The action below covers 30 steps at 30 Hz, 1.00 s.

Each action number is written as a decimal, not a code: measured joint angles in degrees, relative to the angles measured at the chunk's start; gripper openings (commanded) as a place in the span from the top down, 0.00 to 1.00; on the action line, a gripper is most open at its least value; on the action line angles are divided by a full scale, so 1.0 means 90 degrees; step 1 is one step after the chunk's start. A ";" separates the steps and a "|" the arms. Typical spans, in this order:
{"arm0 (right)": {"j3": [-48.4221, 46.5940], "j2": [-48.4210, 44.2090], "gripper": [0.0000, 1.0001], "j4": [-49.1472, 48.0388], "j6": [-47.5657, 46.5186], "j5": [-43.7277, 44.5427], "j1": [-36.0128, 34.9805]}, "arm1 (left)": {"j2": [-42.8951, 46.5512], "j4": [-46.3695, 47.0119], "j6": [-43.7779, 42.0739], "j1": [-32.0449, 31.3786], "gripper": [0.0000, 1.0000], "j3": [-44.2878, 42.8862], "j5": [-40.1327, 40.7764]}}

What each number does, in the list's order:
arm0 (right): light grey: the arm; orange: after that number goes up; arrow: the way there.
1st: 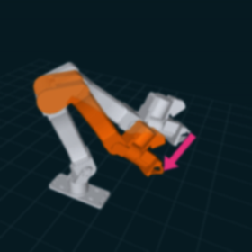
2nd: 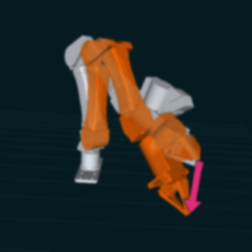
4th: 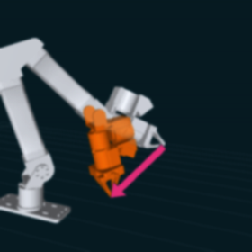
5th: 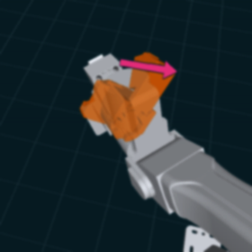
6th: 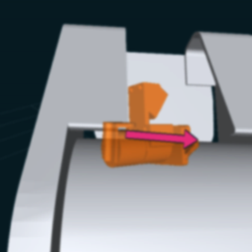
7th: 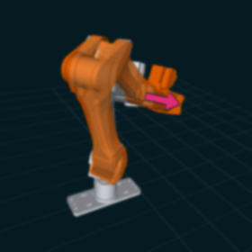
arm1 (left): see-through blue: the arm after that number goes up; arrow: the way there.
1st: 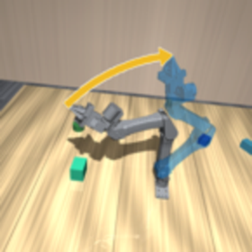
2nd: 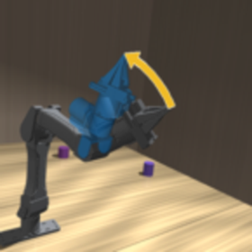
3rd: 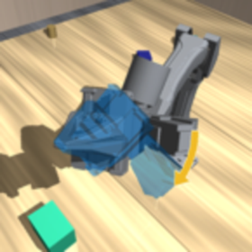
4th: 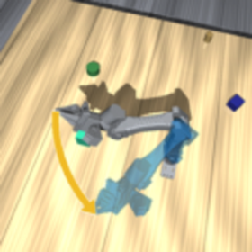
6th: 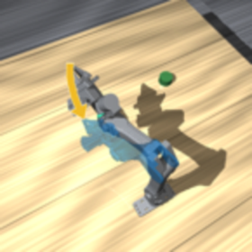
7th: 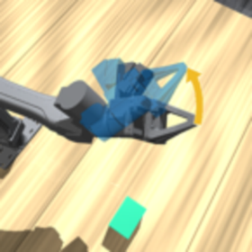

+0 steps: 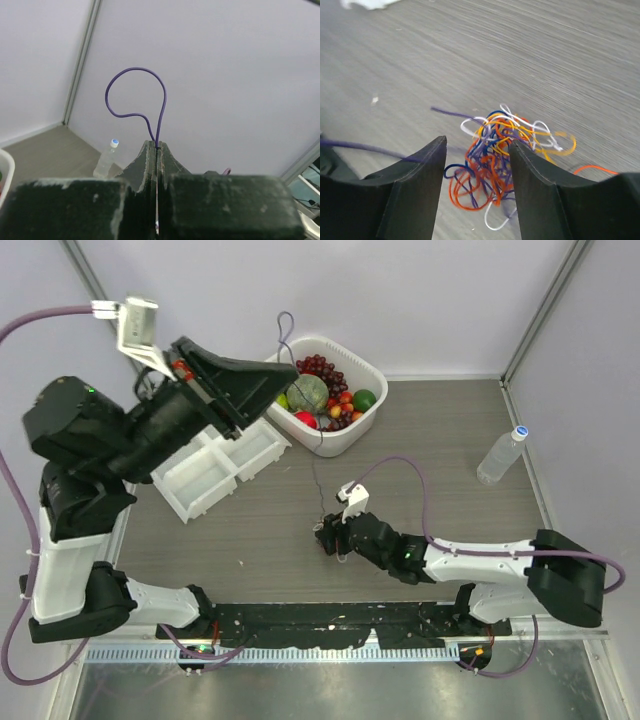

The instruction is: Untangle the cables

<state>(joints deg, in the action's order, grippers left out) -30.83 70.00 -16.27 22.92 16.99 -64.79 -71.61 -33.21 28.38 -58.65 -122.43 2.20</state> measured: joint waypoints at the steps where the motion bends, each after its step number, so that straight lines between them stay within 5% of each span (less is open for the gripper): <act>1: 0.0012 0.0197 0.48 -0.0058 0.0155 0.0267 0.0000 | -0.0085 -0.0024 -0.0041 0.0000 1.00 -0.0282 -0.0015; 8: 0.0697 0.0301 0.48 0.0036 0.1367 0.1972 0.0304 | 0.0036 -0.0107 -0.0447 0.0000 1.00 -0.1209 0.0238; 17: 0.0937 -0.1384 0.37 0.1685 0.1834 0.2618 0.1549 | 0.0619 -0.0204 -0.1326 0.0000 1.00 -0.0724 0.1566; 23: 0.0879 -0.1681 0.30 0.2589 0.1795 0.2380 0.2414 | 0.0257 -0.0432 -0.1819 -0.0002 1.00 -0.0850 0.2191; 30: 0.0391 -0.1554 0.30 0.2368 0.0840 -0.0049 0.2288 | 0.0442 -0.0486 -0.2110 -0.0007 1.00 0.0432 0.2742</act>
<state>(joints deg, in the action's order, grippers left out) -27.31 56.01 5.04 30.48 16.56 -44.21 -67.64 -37.58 9.39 -58.72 -118.54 26.87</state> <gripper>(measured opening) 0.694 0.010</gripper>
